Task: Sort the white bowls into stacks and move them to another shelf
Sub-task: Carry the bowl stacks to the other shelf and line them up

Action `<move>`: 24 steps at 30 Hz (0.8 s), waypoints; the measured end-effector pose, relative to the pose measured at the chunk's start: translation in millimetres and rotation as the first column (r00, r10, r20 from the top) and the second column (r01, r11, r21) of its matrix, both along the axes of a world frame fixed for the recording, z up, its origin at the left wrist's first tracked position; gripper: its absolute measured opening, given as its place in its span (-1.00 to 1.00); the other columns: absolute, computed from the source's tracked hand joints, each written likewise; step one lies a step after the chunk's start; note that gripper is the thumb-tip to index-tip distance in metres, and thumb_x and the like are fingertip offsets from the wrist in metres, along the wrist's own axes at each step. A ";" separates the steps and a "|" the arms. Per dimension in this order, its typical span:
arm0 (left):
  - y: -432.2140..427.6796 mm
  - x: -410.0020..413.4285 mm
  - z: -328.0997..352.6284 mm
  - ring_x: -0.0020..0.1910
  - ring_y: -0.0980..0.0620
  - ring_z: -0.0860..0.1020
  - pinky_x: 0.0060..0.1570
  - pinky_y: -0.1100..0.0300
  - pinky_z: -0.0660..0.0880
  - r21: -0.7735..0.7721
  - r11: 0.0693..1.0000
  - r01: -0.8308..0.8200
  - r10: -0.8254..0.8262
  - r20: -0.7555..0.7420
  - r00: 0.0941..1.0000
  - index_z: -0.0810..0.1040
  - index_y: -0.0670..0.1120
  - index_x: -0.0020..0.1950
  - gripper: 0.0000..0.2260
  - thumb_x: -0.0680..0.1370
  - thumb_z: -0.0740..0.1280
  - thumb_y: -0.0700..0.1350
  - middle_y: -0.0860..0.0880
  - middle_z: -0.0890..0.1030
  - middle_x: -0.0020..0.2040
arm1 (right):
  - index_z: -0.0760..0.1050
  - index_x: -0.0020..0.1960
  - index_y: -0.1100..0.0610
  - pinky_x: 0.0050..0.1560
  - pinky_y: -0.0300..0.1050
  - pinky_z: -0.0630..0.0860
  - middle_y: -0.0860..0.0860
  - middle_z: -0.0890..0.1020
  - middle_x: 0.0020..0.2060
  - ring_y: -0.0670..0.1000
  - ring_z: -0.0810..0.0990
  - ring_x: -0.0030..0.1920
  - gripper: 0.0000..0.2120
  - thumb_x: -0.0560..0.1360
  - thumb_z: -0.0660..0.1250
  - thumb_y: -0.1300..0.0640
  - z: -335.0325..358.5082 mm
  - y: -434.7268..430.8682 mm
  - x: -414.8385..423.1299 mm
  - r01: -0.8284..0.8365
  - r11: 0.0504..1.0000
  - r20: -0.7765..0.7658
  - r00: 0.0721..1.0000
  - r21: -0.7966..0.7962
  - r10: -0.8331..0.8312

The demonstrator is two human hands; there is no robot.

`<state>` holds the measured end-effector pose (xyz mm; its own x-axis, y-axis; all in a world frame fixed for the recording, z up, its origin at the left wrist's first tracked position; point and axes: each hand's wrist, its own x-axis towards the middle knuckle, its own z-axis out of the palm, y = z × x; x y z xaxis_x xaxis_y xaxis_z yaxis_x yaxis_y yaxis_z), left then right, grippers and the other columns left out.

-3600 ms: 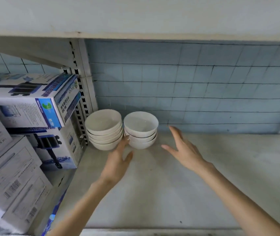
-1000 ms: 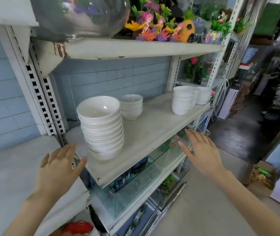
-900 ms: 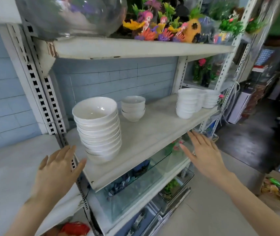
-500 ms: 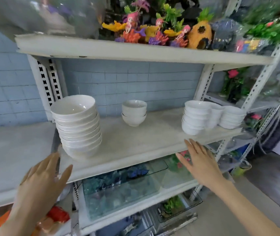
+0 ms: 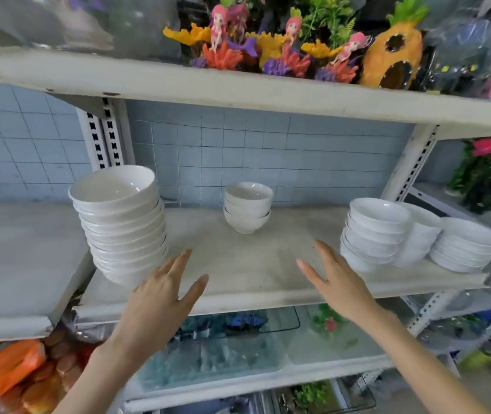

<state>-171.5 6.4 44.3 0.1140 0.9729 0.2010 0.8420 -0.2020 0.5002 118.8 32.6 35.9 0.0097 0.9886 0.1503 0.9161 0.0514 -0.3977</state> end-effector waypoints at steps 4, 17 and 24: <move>60.3 25.4 -2.3 0.26 -0.05 0.48 0.20 0.04 0.40 0.012 0.999 0.034 -0.035 0.023 0.999 0.04 0.01 0.55 -0.37 0.56 0.10 0.23 0.04 0.22 0.52 | -0.04 0.53 -0.03 0.35 -0.10 0.21 -0.09 0.10 0.51 -0.08 0.13 0.48 -0.33 0.53 0.08 -0.26 -3.5 42.8 7.1 -0.049 0.999 -0.053 0.997 0.006 0.049; 230.7 73.0 -26.8 0.42 0.01 0.25 0.33 0.24 0.22 -0.215 0.940 0.264 -0.138 0.466 0.874 -0.08 -0.12 0.50 0.16 0.11 0.49 0.21 -0.04 0.25 0.43 | -0.25 0.51 -0.13 0.43 0.03 0.24 0.03 0.14 0.50 -0.02 0.26 0.43 0.13 0.17 0.28 -0.47 -22.0 164.8 -6.0 -0.239 0.963 -0.549 0.825 -0.126 0.133; 251.2 76.0 -45.2 0.21 0.47 0.33 0.05 0.54 0.36 -0.173 0.931 0.321 -0.171 0.572 0.803 -0.03 0.04 0.45 0.06 0.13 0.57 0.05 0.24 0.27 0.30 | -0.20 0.50 -0.21 0.42 -0.04 0.27 -0.20 0.28 0.41 -0.14 0.31 0.39 0.12 0.21 0.46 -0.33 -33.8 210.8 -12.1 -0.358 0.927 -0.674 0.713 -0.114 0.192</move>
